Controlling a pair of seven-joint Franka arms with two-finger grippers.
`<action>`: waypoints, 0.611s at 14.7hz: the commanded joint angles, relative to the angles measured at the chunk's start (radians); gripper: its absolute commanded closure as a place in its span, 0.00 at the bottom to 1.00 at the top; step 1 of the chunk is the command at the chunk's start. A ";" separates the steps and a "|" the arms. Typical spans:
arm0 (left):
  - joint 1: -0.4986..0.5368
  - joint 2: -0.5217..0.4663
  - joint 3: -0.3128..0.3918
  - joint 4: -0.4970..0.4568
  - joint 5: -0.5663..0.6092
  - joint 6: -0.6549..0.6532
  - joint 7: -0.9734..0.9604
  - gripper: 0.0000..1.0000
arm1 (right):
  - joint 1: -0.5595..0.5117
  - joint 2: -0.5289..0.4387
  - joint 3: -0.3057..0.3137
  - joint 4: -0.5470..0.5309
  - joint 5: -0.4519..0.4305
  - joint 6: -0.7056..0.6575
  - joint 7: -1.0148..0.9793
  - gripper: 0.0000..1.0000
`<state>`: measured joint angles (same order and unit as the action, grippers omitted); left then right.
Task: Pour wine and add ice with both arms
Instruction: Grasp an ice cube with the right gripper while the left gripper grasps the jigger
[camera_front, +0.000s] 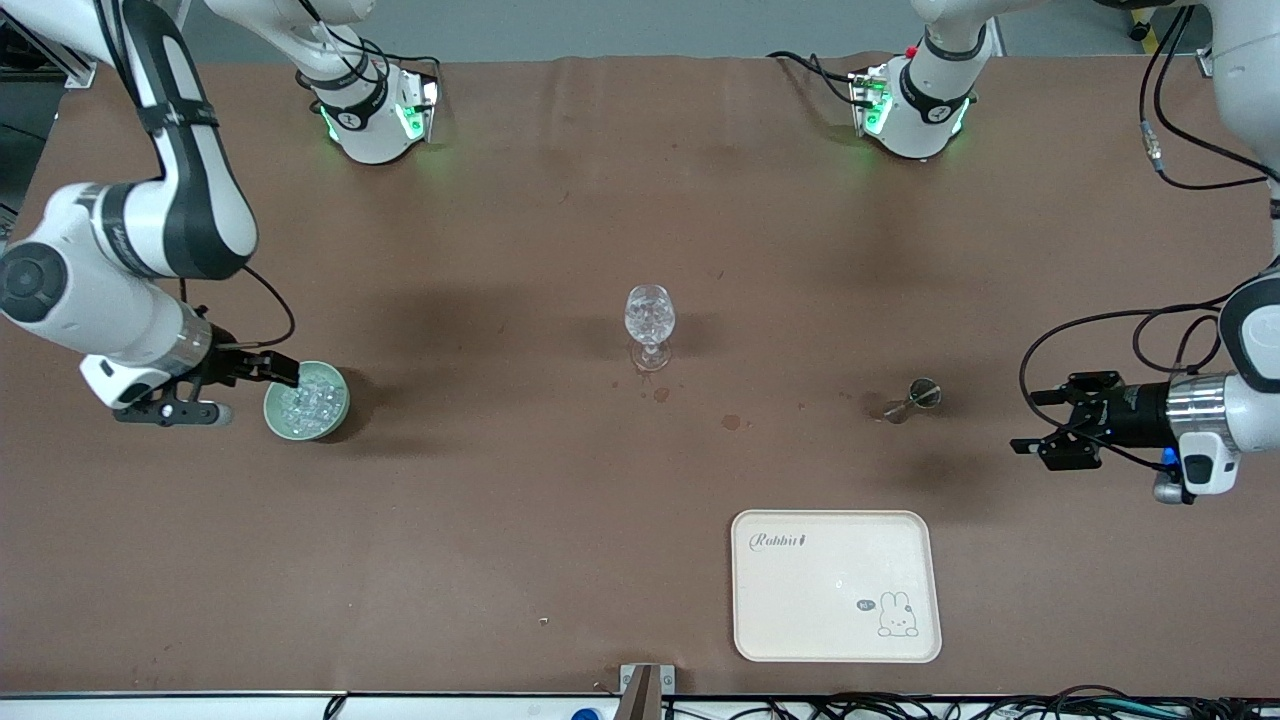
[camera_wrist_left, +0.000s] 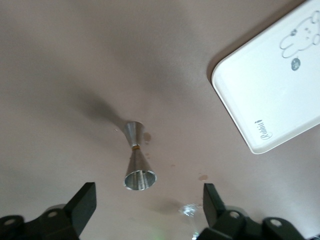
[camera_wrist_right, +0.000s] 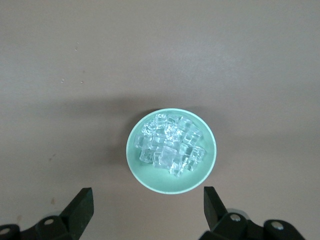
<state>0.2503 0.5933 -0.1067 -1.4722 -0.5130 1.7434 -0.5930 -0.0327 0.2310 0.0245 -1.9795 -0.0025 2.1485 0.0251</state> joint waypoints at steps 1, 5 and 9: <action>0.033 0.081 -0.007 0.016 -0.083 -0.022 -0.034 0.08 | -0.012 0.056 0.008 -0.012 -0.011 0.063 0.002 0.08; 0.058 0.164 -0.007 -0.016 -0.182 -0.042 -0.088 0.07 | -0.024 0.122 0.006 -0.013 -0.010 0.089 0.004 0.15; 0.066 0.219 -0.007 -0.063 -0.284 -0.050 -0.109 0.19 | -0.032 0.142 0.006 -0.060 -0.008 0.135 0.006 0.22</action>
<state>0.3052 0.7940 -0.1072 -1.5191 -0.7458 1.7089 -0.6699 -0.0503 0.3864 0.0210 -1.9947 -0.0025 2.2450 0.0260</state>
